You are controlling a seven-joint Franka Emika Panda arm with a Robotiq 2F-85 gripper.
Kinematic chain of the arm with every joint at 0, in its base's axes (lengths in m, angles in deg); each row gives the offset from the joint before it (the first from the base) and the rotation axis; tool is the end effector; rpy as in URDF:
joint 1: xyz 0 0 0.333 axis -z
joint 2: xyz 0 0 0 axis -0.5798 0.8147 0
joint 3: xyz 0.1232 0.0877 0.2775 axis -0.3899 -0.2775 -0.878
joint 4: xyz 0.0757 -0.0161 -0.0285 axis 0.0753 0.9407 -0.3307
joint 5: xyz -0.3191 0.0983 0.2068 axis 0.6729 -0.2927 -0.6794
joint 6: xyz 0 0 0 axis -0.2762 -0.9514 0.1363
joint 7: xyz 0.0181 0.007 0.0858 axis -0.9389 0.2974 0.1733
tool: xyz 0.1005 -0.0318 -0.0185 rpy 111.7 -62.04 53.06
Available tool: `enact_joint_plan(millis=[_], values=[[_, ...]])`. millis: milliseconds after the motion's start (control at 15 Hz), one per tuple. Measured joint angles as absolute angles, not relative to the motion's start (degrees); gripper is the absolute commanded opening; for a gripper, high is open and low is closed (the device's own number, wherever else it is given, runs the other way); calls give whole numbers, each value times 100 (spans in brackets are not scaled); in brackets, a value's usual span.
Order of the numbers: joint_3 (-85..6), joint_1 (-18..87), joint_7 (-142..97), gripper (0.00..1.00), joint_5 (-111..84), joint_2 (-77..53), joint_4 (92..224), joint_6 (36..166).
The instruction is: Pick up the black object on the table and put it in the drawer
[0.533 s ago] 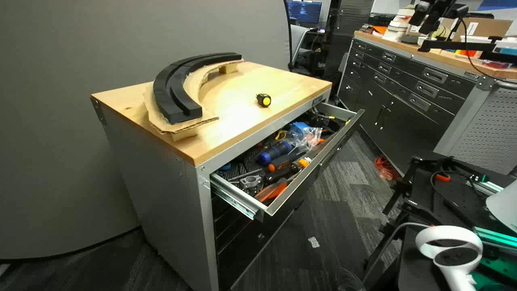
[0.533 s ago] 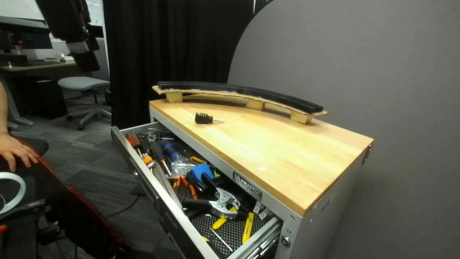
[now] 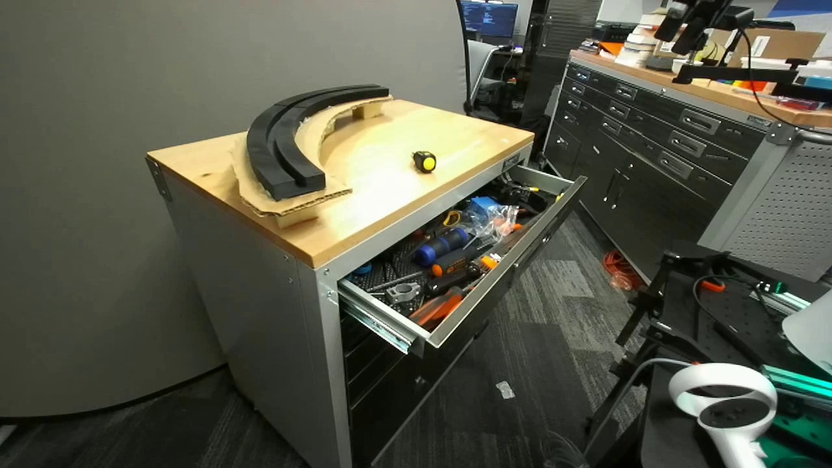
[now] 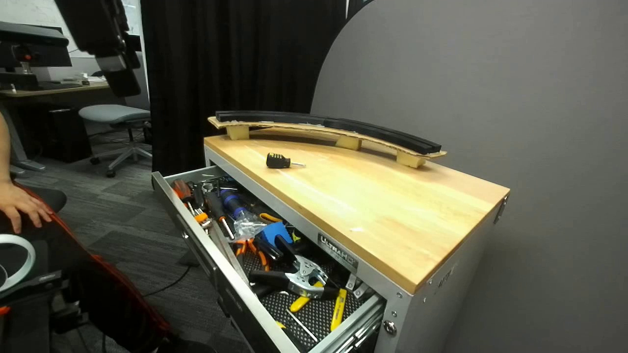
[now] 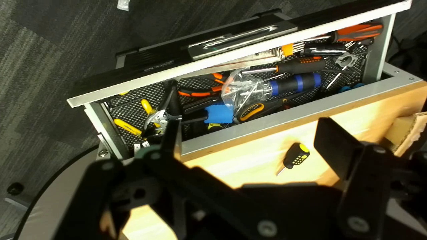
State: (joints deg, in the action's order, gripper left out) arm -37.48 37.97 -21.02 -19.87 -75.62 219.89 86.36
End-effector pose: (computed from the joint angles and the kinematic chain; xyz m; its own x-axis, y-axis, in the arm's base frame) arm 0.3218 -0.0472 0.4855 0.9576 -0.2106 0.1967 -0.1825 -0.9714 -0.1517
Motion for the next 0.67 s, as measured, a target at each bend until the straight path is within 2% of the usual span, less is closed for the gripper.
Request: enact_joint_plan(millis=[333,667], values=[[-4899,3640,-3213,100,-2026,-6384,21740,9913],[-5908,3800,-4682,100,-1164,-4653,20783,10803]])
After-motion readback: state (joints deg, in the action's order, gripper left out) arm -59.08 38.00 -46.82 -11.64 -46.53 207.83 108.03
